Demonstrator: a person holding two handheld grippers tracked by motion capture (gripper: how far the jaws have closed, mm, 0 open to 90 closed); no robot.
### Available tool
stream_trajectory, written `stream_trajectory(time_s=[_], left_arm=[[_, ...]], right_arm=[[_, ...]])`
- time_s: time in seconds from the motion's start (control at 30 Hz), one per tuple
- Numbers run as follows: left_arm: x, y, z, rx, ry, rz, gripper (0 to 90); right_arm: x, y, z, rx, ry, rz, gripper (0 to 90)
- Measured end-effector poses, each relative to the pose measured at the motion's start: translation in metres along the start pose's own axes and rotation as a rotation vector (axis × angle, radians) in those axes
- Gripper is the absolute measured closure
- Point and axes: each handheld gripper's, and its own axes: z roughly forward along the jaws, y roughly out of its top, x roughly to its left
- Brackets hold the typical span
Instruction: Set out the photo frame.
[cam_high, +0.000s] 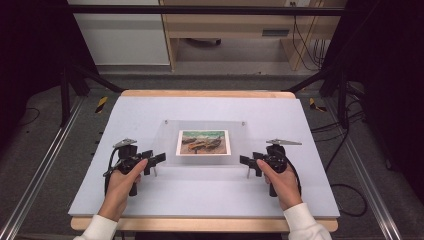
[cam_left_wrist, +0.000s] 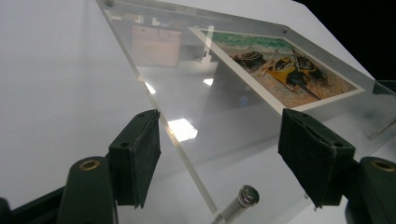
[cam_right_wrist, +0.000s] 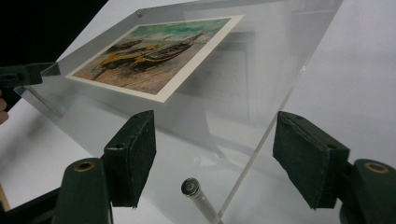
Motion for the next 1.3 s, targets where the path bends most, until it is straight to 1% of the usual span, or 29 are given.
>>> stream_trajectory(time_s=[0.13,0.17,0.23,0.3,0.33,0.47,0.6,0.67,0.7,0.77,0.8,0.9,0.97,1.0,1.07,1.2,1.3], left_arm=[[0.0033,-0.0002,0.0005,0.007,-0.022,-0.026,29.0],[0.004,-0.0007,0.0009,0.01,-0.036,-0.041,29.0],[0.0039,-0.002,0.0023,0.021,-0.065,-0.057,28.8],[0.0014,-0.0016,0.002,0.004,-0.026,-0.051,29.2],[0.0005,-0.0011,0.0023,0.005,-0.016,-0.046,29.3],[0.0021,-0.0008,0.0019,0.01,-0.025,-0.039,29.2],[0.0017,-0.0007,0.0018,0.011,-0.023,-0.039,29.3],[0.0019,-0.0007,0.0018,0.011,-0.025,-0.04,29.3],[0.002,-0.0006,0.0018,0.012,-0.026,-0.04,29.3],[0.0023,-0.0006,0.0018,0.012,-0.027,-0.039,29.2],[0.0024,-0.0006,0.0019,0.012,-0.031,-0.041,29.1],[0.0051,-0.0005,0.0033,0.013,-0.051,-0.048,29.3],[0.006,0.0,0.0039,0.013,-0.053,-0.049,29.3],[0.0061,0.0002,0.0045,0.009,-0.05,-0.049,29.5],[0.0066,0.0006,0.0052,0.011,-0.05,-0.045,29.5],[0.0092,0.0015,0.0054,0.02,-0.074,-0.054,31.1],[0.0089,0.0021,0.0054,0.023,-0.073,-0.053,31.3]], right_arm=[[-0.001,-0.0003,0.0002,0.004,0.008,0.02,30.3],[-0.001,-0.0003,0.0002,0.004,0.008,0.02,30.3],[-0.0013,-0.0005,0.0001,0.006,0.01,0.022,30.1],[-0.0012,-0.0006,-0.0003,0.007,0.011,0.024,30.2],[-0.0011,-0.0006,-0.0003,0.008,0.011,0.025,30.2],[-0.0008,-0.0009,-0.0007,0.012,0.014,0.035,29.8],[-0.0016,-0.0014,-0.0009,0.016,0.022,0.047,29.8],[-0.0015,-0.0022,0.0006,0.026,0.051,0.063,29.5],[-0.001,-0.0022,0.0012,0.025,0.05,0.067,29.5],[-0.0003,-0.0012,0.0025,0.018,0.027,0.063,29.5],[-0.0006,-0.001,0.0027,0.02,0.03,0.069,29.6],[-0.0021,-0.0003,0.0035,0.016,0.03,0.066,30.3],[-0.0026,0.0005,0.0048,0.018,0.026,0.071,30.4],[-0.0033,0.001,0.0057,0.02,0.035,0.078,30.8],[-0.0038,0.0011,0.006,0.021,0.038,0.081,31.1],[-0.0058,0.0022,0.0063,0.02,0.044,0.085,32.7],[-0.006,0.0031,0.0062,0.019,0.042,0.082,33.5]])
